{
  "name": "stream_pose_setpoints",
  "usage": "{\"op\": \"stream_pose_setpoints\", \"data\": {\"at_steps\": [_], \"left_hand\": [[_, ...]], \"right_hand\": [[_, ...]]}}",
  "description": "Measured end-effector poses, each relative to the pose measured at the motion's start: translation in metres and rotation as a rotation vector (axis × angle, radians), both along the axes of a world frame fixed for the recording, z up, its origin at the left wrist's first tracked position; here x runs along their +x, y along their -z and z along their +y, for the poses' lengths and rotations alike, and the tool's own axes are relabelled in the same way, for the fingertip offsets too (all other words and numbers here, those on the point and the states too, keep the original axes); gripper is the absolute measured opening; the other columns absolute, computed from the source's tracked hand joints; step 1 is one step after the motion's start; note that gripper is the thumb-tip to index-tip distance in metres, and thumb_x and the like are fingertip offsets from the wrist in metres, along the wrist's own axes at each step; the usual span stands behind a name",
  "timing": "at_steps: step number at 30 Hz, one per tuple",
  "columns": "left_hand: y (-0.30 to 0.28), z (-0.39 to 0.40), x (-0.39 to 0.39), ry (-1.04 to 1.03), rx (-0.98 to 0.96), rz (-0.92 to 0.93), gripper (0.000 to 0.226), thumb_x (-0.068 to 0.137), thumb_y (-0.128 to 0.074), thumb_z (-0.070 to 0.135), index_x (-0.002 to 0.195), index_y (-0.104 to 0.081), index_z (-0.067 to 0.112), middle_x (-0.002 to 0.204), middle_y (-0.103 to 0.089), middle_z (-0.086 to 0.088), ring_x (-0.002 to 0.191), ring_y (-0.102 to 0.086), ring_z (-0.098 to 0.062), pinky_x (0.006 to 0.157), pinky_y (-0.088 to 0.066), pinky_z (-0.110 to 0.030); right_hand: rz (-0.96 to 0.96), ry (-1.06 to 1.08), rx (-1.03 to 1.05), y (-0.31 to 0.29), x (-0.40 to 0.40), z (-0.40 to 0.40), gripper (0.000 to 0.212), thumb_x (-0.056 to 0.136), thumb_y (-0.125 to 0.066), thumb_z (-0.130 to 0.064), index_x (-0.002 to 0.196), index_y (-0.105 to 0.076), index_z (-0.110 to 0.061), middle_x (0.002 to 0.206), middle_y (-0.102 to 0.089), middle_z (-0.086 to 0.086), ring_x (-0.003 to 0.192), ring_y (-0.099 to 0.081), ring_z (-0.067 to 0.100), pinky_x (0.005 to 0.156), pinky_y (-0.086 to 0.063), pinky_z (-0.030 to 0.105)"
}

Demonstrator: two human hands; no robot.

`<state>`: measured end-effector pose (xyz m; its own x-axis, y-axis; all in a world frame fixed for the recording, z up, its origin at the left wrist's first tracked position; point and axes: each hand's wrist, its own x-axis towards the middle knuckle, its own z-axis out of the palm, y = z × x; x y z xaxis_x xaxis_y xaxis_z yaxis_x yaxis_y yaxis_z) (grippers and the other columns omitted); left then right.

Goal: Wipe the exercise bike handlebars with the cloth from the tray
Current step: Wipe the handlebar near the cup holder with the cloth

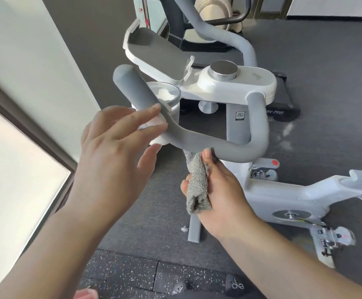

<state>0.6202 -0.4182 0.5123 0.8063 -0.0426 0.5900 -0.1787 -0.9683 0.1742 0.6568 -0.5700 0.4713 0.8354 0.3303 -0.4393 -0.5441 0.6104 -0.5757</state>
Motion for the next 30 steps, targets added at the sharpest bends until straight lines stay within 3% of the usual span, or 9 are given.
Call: {"op": "stream_pose_setpoints", "data": {"at_steps": [6, 10, 13, 15, 20, 23, 27, 30], "left_hand": [[-0.001, 0.013, 0.002, 0.070, 0.021, 0.000, 0.028, 0.088, -0.062, 0.017, 0.116, -0.068, 0.021, 0.131, -0.058, 0.008, 0.115, -0.054, -0.028, 0.095, -0.042, -0.048], [-0.006, 0.019, 0.002, 0.077, -0.002, -0.035, 0.028, 0.091, -0.059, 0.011, 0.115, -0.068, 0.018, 0.126, -0.062, 0.006, 0.113, -0.056, -0.027, 0.095, -0.043, -0.045], [-0.007, 0.020, 0.002, 0.084, 0.000, -0.040, 0.030, 0.090, -0.058, 0.006, 0.115, -0.069, 0.017, 0.125, -0.063, 0.006, 0.112, -0.057, -0.027, 0.095, -0.044, -0.043], [-0.007, 0.021, 0.003, 0.089, 0.002, -0.041, 0.030, 0.090, -0.057, 0.005, 0.115, -0.069, 0.017, 0.124, -0.063, 0.005, 0.111, -0.057, -0.027, 0.094, -0.044, -0.044], [-0.006, 0.019, 0.002, 0.083, -0.008, -0.059, 0.030, 0.090, -0.057, 0.004, 0.114, -0.069, 0.015, 0.124, -0.064, 0.004, 0.110, -0.057, -0.028, 0.097, -0.043, -0.038], [-0.005, 0.015, 0.001, 0.065, -0.015, -0.077, 0.028, 0.089, -0.057, 0.003, 0.113, -0.070, 0.014, 0.122, -0.065, 0.003, 0.109, -0.057, -0.029, 0.098, -0.041, -0.035], [-0.003, 0.005, 0.001, 0.054, -0.036, -0.114, 0.026, 0.089, -0.058, 0.002, 0.111, -0.070, 0.011, 0.119, -0.066, 0.001, 0.108, -0.057, -0.031, 0.098, -0.041, -0.036], [-0.001, -0.008, 0.002, 0.061, -0.047, -0.111, 0.026, 0.089, -0.059, 0.003, 0.111, -0.070, 0.011, 0.119, -0.066, 0.001, 0.109, -0.057, -0.031, 0.097, -0.042, -0.040]], "right_hand": [[-0.001, -0.010, 0.008, -0.004, -0.001, 0.031, 0.017, 0.095, -0.052, -0.032, 0.081, -0.056, -0.022, 0.053, -0.061, -0.009, 0.038, -0.053, 0.008, 0.045, -0.045, 0.025], [0.014, -0.074, 0.054, -0.010, 0.001, 0.046, 0.023, 0.095, -0.051, -0.035, 0.078, -0.057, -0.021, 0.050, -0.056, -0.004, 0.036, -0.051, 0.011, 0.040, -0.040, 0.020], [0.060, -0.062, 0.214, -0.015, 0.004, 0.054, 0.028, 0.096, -0.052, -0.031, 0.074, -0.063, -0.016, 0.061, -0.056, 0.000, 0.038, -0.049, 0.011, 0.039, -0.042, 0.019], [0.076, -0.074, 0.298, -0.015, 0.006, 0.056, 0.024, 0.095, -0.052, -0.029, 0.082, -0.063, -0.013, 0.071, -0.056, 0.002, 0.044, -0.050, 0.010, 0.040, -0.043, 0.019], [0.101, -0.117, 0.407, -0.014, 0.004, 0.043, 0.035, 0.092, -0.053, -0.028, 0.064, -0.067, -0.014, 0.058, -0.059, 0.000, 0.041, -0.045, 0.009, 0.040, -0.043, 0.017], [0.116, -0.112, 0.390, -0.012, 0.002, 0.035, 0.043, 0.092, -0.052, -0.024, 0.054, -0.068, -0.015, 0.057, -0.058, 0.000, 0.040, -0.045, 0.009, 0.039, -0.042, 0.016], [0.070, -0.115, 0.293, -0.011, 0.000, 0.023, 0.019, 0.084, -0.058, -0.023, 0.067, -0.058, -0.014, 0.056, -0.057, 0.000, 0.040, -0.045, 0.009, 0.039, -0.041, 0.017], [0.006, -0.127, 0.184, -0.006, 0.002, 0.009, 0.017, 0.088, -0.056, -0.022, 0.072, -0.057, -0.014, 0.062, -0.063, -0.001, 0.045, -0.046, 0.008, 0.040, -0.040, 0.017]]}}
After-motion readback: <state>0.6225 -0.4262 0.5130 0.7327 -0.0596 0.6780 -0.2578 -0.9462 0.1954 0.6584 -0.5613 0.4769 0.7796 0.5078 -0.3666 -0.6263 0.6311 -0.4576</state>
